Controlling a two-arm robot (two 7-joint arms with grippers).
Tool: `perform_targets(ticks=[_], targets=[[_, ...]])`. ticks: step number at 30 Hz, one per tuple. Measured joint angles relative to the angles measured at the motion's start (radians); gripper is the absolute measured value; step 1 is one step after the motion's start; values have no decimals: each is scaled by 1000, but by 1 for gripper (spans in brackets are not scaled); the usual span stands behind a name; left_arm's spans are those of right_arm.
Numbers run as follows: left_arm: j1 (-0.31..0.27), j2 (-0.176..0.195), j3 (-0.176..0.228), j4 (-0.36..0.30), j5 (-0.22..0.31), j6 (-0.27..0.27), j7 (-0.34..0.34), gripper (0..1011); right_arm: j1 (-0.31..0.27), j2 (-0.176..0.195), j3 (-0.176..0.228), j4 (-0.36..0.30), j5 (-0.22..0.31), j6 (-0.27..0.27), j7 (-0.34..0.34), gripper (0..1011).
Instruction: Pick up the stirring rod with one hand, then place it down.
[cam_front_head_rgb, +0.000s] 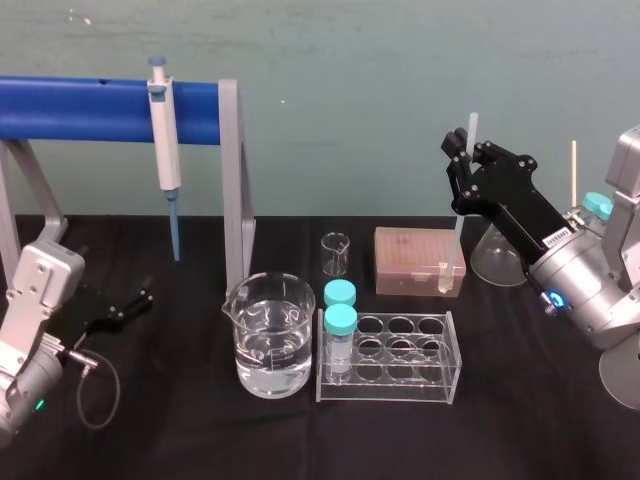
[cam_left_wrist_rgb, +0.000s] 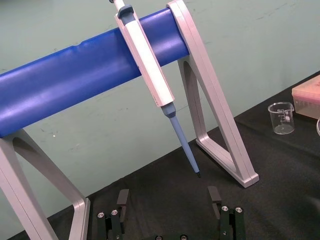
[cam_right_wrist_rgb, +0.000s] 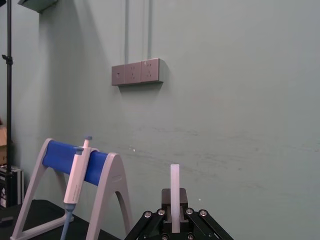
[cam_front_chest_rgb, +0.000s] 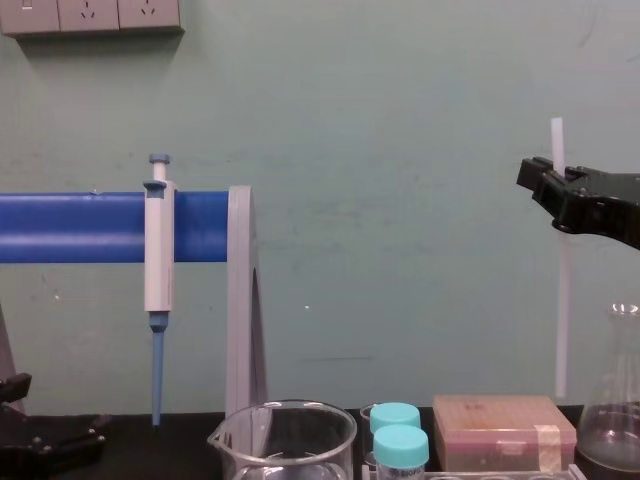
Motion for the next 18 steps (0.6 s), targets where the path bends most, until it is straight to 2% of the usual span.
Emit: perform_targets(ticks=[18], targets=[[0, 0, 0, 0, 0, 0, 0, 1000, -5, 2, 1, -6, 1, 4, -1, 67]])
